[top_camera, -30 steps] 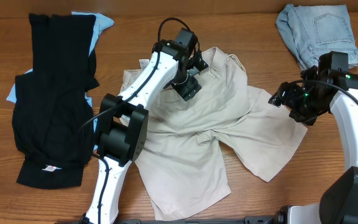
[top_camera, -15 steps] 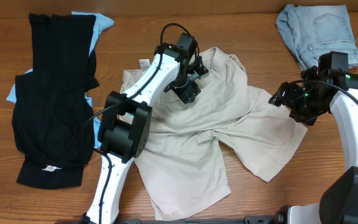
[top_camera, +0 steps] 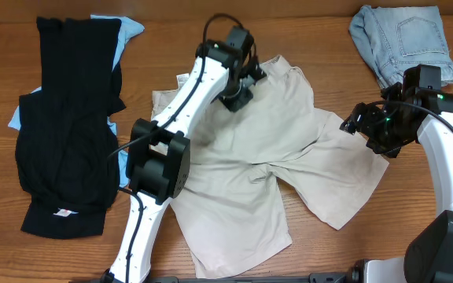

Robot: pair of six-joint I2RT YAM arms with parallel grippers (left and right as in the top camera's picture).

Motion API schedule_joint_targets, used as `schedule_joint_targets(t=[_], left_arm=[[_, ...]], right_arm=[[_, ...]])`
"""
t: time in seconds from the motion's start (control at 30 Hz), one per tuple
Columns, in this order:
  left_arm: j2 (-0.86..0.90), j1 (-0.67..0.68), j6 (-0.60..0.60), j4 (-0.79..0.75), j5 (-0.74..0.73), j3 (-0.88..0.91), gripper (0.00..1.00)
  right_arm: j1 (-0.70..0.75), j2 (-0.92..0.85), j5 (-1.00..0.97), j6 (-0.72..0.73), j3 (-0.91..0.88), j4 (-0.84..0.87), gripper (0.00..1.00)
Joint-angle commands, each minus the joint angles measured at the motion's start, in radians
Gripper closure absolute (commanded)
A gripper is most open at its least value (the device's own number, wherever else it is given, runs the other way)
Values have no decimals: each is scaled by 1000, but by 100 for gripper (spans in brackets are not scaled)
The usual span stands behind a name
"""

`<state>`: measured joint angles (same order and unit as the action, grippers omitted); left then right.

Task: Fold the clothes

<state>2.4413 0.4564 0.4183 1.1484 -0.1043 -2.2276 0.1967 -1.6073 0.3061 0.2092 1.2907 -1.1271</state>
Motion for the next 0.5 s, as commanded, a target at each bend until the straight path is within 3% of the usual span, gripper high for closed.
schedule_joint_targets(t=[0.0,0.03,0.2,0.47], left_arm=[[4,-8,-41,1,124,-95,87],[4,-12,-41,-6,167,-108,96],[6,-51,-41,-61,227,-108,96],[8,-164,-41,-229,206,-108,95]], right_arm=[[0,12,-18,-5,18,3,18],[0,12,-18,-5,18,3,18],[0,12,-18,-5,18,3,18],[0,12,-17,-5,18,11,17]])
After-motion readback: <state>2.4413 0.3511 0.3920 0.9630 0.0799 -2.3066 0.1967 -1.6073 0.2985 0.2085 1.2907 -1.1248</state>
